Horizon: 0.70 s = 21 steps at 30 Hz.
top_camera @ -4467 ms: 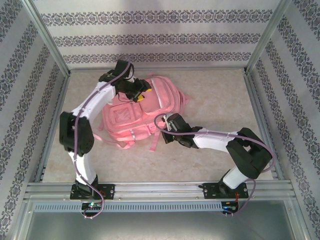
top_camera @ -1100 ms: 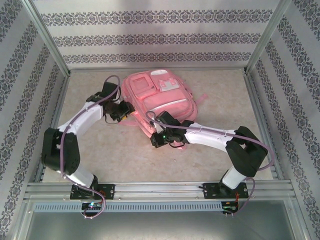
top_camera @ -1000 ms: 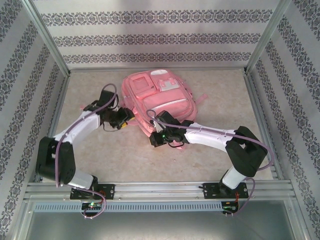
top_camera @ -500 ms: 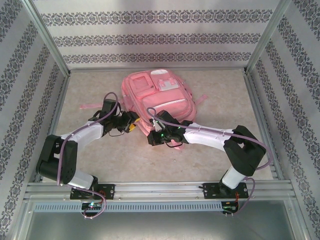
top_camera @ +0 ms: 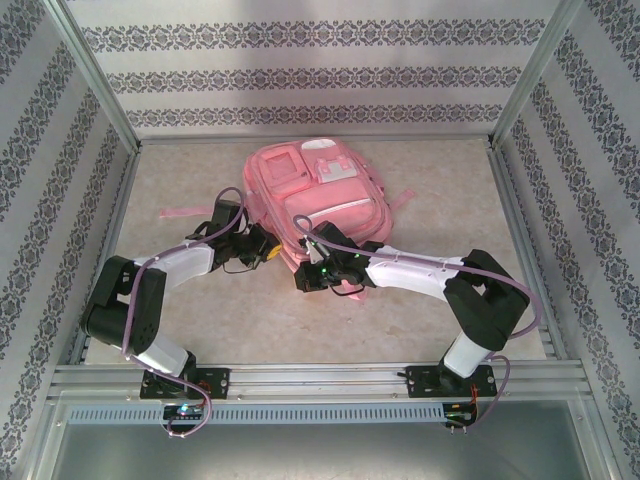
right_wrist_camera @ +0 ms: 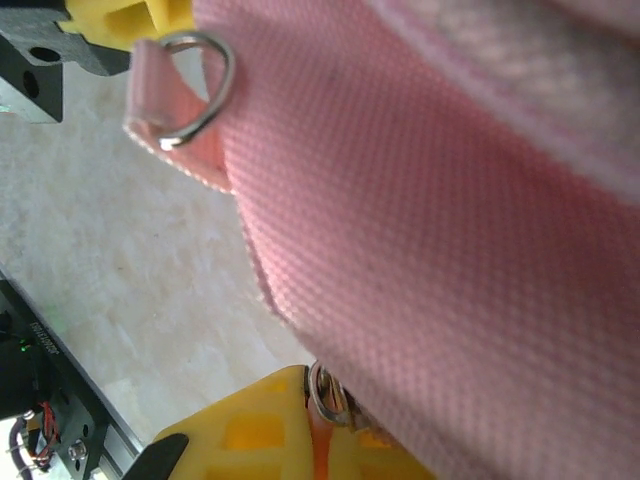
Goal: Pack the student bag
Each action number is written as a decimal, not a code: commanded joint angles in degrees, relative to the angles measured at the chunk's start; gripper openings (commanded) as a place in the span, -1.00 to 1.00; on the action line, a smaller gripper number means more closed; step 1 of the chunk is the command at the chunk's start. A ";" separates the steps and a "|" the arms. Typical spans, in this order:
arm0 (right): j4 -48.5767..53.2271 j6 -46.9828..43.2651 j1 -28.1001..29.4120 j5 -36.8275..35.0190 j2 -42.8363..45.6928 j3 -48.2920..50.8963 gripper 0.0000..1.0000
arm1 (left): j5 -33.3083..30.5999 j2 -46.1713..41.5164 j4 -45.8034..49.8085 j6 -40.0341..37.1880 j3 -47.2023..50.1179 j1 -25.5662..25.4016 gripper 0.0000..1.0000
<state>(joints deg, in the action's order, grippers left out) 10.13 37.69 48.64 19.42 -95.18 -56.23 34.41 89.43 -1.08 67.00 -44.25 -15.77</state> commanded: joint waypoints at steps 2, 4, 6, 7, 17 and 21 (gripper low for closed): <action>4.01 -0.57 0.05 -2.52 1.85 0.94 -1.00 | -1.63 0.84 3.39 -2.91 -2.25 -0.02 -0.88; 5.60 -1.25 -0.04 -3.04 2.31 1.27 -1.00 | -1.61 0.75 3.90 -3.19 -2.28 0.46 -0.91; 7.17 -1.87 -0.22 -3.70 2.91 1.81 -1.00 | -1.72 0.44 4.49 -3.50 -2.17 1.07 -0.93; 7.80 -2.07 -0.37 -4.02 3.22 2.12 -1.00 | -1.80 0.36 4.89 -3.76 -2.17 1.41 -0.95; 12.84 -4.24 -0.83 -5.46 5.32 2.51 -1.00 | -1.63 -0.06 5.61 -4.38 -1.98 2.56 -1.00; 16.14 -5.36 -1.81 -6.64 7.05 2.52 -1.00 | -1.59 -0.89 6.81 -5.19 -2.15 3.56 -1.00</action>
<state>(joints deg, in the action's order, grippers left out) 18.31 34.04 47.83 14.39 -91.05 -54.46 35.44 89.43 3.05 64.05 -44.97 -14.57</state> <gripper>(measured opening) 0.081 0.048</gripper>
